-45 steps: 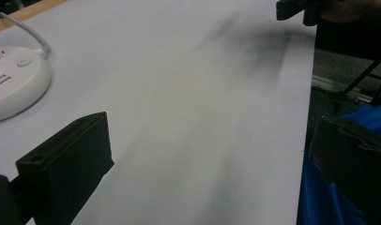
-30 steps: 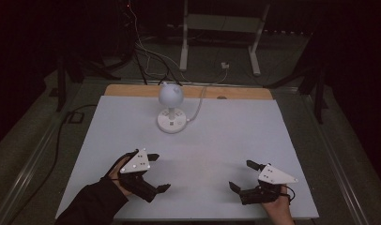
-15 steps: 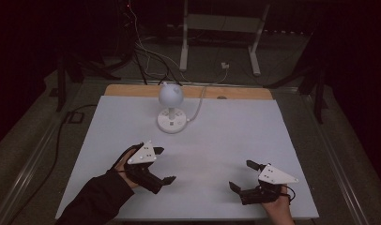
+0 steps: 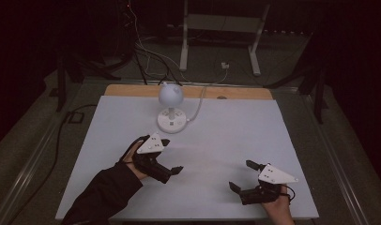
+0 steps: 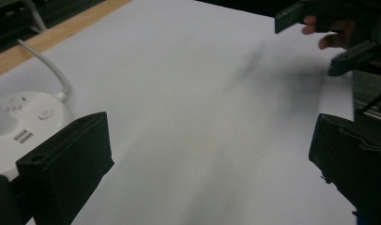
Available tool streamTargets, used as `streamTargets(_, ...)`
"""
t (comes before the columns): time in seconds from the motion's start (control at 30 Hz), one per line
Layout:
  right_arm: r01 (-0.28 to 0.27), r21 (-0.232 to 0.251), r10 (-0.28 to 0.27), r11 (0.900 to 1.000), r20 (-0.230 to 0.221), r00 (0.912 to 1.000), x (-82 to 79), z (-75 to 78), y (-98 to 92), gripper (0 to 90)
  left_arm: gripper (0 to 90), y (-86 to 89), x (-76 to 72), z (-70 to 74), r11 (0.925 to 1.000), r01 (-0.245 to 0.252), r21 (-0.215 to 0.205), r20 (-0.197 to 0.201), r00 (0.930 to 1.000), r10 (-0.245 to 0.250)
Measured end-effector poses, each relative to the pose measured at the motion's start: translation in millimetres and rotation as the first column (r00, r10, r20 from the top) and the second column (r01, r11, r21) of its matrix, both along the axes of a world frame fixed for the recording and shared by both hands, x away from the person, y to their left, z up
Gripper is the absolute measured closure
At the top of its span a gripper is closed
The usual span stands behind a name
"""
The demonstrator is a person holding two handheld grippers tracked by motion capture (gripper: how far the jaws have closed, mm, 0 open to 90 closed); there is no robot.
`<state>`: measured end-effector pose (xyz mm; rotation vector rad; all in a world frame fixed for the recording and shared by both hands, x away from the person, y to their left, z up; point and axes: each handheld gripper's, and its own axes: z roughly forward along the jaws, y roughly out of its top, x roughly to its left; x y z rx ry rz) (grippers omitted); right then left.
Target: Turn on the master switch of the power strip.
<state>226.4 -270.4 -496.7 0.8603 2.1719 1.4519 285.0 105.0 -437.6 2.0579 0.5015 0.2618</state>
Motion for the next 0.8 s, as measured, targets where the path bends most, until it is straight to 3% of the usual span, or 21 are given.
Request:
streamTargets(0.47,0.005,-0.005,-0.005,1.000,0.005,1.0000,0.3,0.1,-0.7,0.0,0.2,-14.9,18.4,2.3,0.9983,-0.052,-0.027,0.000,0.9986,0.052)
streamTargets(0.7,0.004,-0.003,-0.004,1.000,0.007,1.0000,0.2,0.4,-0.8,0.0,0.2,-23.2,28.4,1.7,0.9945,-0.096,-0.043,0.035,0.9946,0.097)
streamTargets(0.8,0.002,0.000,-0.002,1.000,0.003,1.0000,0.4,0.1,-1.1,0.0,0.1,-25.0,33.9,-0.1,0.9920,-0.120,-0.040,0.023,0.9924,0.121)
